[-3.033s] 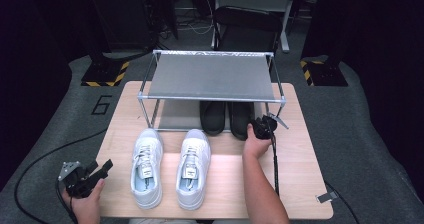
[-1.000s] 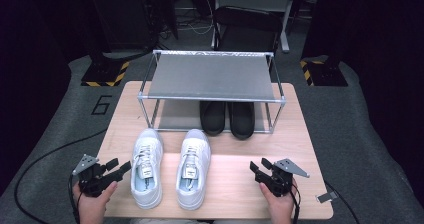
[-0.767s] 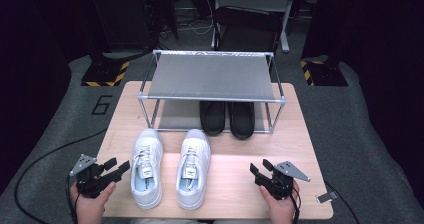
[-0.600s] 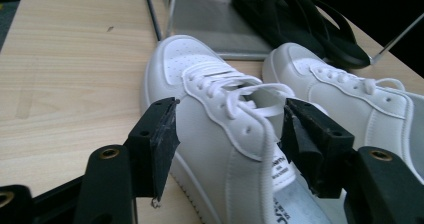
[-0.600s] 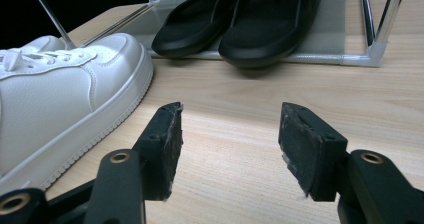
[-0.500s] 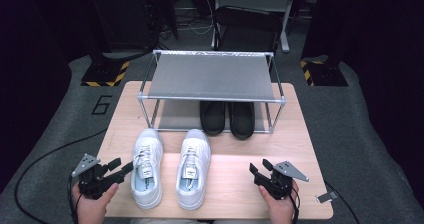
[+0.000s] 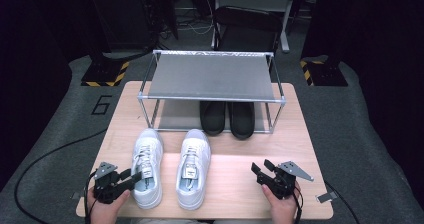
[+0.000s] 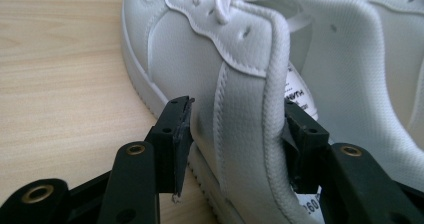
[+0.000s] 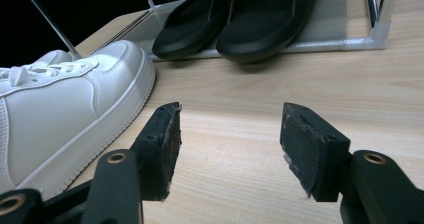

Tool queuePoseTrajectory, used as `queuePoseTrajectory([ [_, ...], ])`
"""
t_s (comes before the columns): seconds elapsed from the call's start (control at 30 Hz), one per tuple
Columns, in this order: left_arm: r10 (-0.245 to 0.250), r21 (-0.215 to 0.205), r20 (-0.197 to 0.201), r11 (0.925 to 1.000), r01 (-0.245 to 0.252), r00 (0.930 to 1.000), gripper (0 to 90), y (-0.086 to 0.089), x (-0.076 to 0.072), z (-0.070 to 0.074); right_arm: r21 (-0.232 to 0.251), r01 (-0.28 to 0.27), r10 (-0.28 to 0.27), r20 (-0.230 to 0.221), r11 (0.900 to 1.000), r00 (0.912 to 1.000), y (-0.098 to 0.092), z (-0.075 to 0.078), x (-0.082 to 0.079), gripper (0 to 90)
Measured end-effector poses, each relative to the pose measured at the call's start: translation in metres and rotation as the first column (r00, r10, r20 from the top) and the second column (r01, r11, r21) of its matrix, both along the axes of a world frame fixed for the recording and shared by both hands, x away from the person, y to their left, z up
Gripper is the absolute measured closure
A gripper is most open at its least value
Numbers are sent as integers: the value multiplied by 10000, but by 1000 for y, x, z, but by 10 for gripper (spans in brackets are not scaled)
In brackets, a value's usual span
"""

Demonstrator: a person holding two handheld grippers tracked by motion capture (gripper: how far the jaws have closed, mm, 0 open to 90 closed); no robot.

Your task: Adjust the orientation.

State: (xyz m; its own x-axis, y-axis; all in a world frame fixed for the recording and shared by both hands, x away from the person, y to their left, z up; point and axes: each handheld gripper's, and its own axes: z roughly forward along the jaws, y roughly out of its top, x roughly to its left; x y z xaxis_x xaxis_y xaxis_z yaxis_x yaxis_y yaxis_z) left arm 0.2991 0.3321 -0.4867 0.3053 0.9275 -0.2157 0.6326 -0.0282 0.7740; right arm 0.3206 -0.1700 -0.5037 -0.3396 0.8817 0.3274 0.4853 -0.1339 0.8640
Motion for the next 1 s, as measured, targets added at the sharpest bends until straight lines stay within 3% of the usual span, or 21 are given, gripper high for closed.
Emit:
queuePoseTrajectory([
  [0.27,120,-28,21,9999,-120,9999,523,-2,0,-4,449,73,-63,-244,9990,9997,-4,-4,2,408],
  [0.43,3,-75,-350,10000,-6,9994,519,-1,3,-4,649,170,-140,-456,9977,9989,-7,-6,3,408],
  [0.53,125,-159,-344,9998,-131,9993,509,-2,4,-7,701,150,-116,-485,9974,9988,-6,-7,3,408],
  [0.67,2,88,-549,10000,3,9985,526,-2,4,-5,700,139,-103,-522,9974,9986,-6,-7,3,408],
  [0.7,101,135,-391,9999,-96,9992,534,-3,5,-5,715,115,-78,-524,9974,9986,-6,-8,4,408],
  [1.0,275,770,-399,9967,-243,9988,652,-7,3,-1,817,163,-112,-620,9965,9980,-7,-9,4,408],
])
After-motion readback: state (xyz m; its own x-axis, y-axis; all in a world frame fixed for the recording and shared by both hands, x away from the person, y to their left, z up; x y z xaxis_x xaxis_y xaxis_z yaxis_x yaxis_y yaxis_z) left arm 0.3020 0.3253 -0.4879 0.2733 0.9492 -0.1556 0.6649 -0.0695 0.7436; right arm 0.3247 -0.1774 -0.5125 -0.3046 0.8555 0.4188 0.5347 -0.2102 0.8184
